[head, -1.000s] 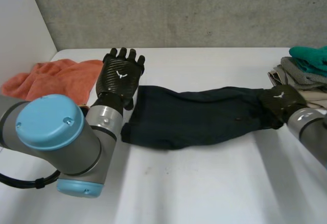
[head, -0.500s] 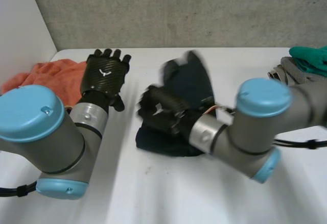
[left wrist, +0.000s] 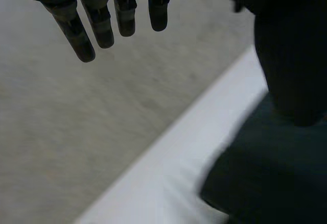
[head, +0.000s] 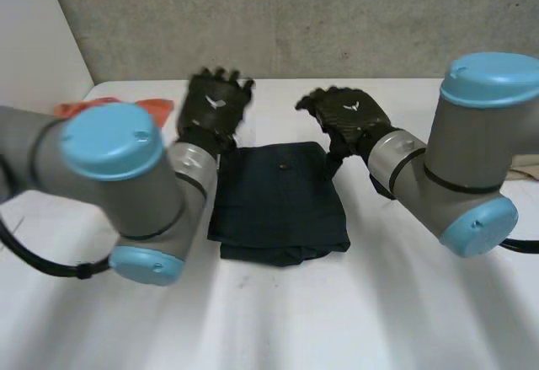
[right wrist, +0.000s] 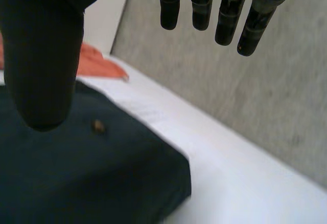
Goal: Fold the laundry.
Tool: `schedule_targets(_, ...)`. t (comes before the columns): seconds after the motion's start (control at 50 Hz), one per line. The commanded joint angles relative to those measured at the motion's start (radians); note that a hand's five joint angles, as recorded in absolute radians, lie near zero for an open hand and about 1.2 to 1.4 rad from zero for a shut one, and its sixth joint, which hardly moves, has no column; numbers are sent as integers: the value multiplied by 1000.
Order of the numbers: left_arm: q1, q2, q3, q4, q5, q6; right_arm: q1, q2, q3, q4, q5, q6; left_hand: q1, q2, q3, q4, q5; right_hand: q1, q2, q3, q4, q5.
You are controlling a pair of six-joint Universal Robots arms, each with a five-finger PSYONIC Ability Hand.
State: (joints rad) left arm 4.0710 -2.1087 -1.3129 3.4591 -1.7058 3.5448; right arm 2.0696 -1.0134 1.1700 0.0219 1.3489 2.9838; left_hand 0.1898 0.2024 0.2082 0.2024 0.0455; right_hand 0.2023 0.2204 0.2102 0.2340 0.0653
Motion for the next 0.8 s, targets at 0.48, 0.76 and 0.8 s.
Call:
schedule_targets(0.48, -1, -167, 167, -377, 41, -32, 10, 219, -224, 196, 75, -190, 27, 14, 8, 14, -4, -28, -46, -36, -59, -65)
schedule_targets(0.76, 74, 151, 80, -357, 359, -44, 29, -116, 322, -112, 65, -206, 12, -1, -6, -1, -18, -28, -46, -36, -59, -65)
schedule_targets(0.8, 98, 189, 52, -359, 470, -55, 55, -117, 403, -155, 56, -207, 12, -1, -6, -1, -18, -28, -46, -36, -59, -65)
